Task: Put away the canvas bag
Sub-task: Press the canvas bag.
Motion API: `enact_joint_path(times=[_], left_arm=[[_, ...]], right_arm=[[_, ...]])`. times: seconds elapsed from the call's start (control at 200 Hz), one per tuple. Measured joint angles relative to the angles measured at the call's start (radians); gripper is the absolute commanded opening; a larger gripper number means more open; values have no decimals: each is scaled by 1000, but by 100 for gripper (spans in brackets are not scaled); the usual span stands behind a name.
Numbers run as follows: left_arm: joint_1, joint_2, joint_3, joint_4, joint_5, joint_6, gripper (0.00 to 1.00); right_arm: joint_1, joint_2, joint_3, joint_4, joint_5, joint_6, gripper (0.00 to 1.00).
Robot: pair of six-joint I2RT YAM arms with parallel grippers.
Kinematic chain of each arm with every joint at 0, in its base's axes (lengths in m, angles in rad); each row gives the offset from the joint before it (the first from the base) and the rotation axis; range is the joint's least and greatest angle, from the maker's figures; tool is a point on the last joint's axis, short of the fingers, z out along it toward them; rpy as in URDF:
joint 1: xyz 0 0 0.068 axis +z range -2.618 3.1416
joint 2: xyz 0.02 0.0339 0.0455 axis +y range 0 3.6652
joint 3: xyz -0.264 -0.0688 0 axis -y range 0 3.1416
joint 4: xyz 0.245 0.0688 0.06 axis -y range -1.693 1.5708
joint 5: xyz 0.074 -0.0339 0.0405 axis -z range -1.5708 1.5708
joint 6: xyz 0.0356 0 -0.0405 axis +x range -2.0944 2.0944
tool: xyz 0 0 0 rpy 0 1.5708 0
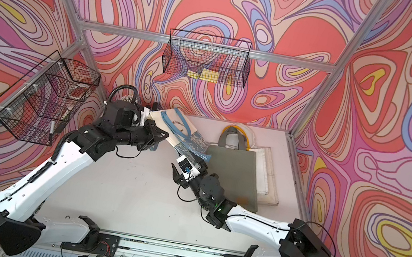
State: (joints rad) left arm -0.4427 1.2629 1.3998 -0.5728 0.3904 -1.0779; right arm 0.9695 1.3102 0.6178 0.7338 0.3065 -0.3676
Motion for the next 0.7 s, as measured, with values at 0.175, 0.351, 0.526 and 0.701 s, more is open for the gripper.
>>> enact_joint_path(times=[0.175, 0.351, 0.526, 0.701], left_arm=[[42, 1, 3, 0, 63, -1, 0], [48, 14, 10, 4, 107, -11, 0], [51, 43, 52, -26, 114, 5, 17], [49, 64, 94, -45, 106, 34, 68]], right_arm=[[0, -7, -21, 38, 17, -30, 72], [-2, -13, -22, 36, 4, -45, 37], [-6, -13, -19, 45, 19, -59, 0], [-7, 28, 58, 9, 98, -125, 0]])
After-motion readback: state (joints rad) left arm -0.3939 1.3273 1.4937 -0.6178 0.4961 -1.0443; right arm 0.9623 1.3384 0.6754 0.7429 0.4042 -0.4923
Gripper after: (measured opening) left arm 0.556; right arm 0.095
